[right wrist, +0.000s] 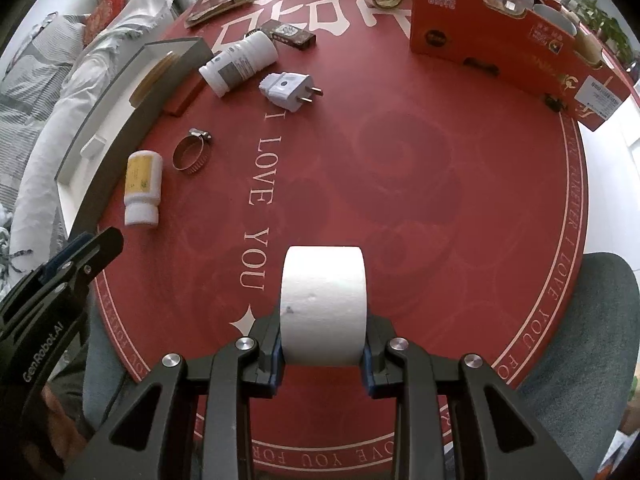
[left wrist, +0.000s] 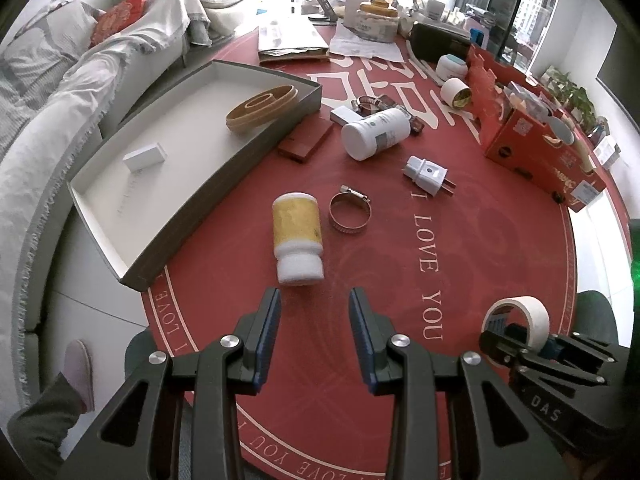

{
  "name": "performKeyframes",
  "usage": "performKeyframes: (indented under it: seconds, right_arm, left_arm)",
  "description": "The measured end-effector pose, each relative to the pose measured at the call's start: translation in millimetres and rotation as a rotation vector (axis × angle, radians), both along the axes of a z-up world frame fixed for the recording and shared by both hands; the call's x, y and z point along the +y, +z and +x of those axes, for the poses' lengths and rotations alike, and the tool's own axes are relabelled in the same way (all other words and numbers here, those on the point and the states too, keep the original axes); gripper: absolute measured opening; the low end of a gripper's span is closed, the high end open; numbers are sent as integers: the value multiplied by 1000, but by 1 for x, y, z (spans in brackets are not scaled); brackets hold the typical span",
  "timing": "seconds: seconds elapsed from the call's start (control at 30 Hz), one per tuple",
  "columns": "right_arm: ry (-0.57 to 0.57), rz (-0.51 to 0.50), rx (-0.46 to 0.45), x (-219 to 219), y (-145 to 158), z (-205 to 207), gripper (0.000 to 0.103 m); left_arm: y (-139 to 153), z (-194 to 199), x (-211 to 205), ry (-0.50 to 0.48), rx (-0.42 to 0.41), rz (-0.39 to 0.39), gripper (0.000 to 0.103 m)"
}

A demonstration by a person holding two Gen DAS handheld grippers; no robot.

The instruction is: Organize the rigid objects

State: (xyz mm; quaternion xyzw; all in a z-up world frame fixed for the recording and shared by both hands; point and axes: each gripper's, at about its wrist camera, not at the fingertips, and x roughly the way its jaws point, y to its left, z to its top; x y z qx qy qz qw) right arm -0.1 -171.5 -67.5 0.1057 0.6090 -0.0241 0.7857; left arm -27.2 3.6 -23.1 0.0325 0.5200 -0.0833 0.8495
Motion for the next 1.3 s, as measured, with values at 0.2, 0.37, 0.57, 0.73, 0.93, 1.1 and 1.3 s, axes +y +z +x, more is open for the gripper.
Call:
performKeyframes:
  seconds: [0.2,0.37,0.57,0.73,0.93,1.1,1.3]
  right_arm:
    - [-2,-2,10,3,-3,4,30]
    - [-4,3,11,2,-3,5,30]
    - [-10,24,18,-2,-8,5,30]
    - [-16,35,19,-7,-8,4,30]
    - [-20,35,14,-10,-6,3,30]
    - [-7,21,-6,-5,-1,3,30]
    - [12,10,-59,2,22,12,30]
  left_arm:
    - [-3,2,2,10,12,-14,38]
    - [-3,12,22,63,20,-87,39]
    - [-7,34,28,72,7,-72,79]
    - [-27,58,13,35,52,5,79]
    - [-52,74,3,5,113,48,39]
    - [-45,67,11,10,111,18,38]
    - [5,52,24,67,38,-95,38]
